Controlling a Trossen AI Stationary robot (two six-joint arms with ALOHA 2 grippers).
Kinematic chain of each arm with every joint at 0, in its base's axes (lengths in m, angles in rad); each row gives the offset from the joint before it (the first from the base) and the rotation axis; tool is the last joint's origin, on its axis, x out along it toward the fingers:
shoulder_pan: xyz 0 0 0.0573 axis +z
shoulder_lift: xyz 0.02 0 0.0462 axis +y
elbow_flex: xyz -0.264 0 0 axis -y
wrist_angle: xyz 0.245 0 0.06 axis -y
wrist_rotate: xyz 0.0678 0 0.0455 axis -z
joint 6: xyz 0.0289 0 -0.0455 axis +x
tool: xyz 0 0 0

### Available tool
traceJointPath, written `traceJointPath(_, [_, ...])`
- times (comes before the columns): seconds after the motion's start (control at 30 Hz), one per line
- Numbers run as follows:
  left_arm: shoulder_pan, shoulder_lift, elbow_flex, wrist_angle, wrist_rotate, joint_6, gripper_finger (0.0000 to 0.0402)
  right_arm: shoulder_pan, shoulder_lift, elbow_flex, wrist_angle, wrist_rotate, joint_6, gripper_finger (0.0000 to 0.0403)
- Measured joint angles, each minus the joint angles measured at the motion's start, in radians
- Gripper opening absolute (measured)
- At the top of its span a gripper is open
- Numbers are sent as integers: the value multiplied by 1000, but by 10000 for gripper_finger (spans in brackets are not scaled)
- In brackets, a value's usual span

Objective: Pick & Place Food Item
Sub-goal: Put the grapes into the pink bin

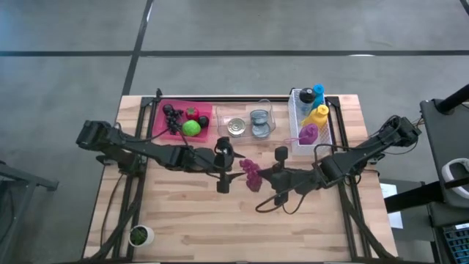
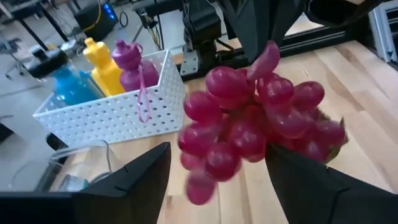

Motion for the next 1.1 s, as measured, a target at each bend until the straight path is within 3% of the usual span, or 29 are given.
traceJointPath(0.23, [5, 26, 2, 51, 0, 85, 216, -1, 0, 0, 10, 0, -5, 11])
traceJointPath(0.7, [8, 31, 1, 48, -1, 141, 11, 0, 0, 0, 15, -5, -7, 11])
traceJointPath(1.1, [9, 31, 1, 47, -1, 117, 28, 0, 0, 0, 15, -5, -20, 11])
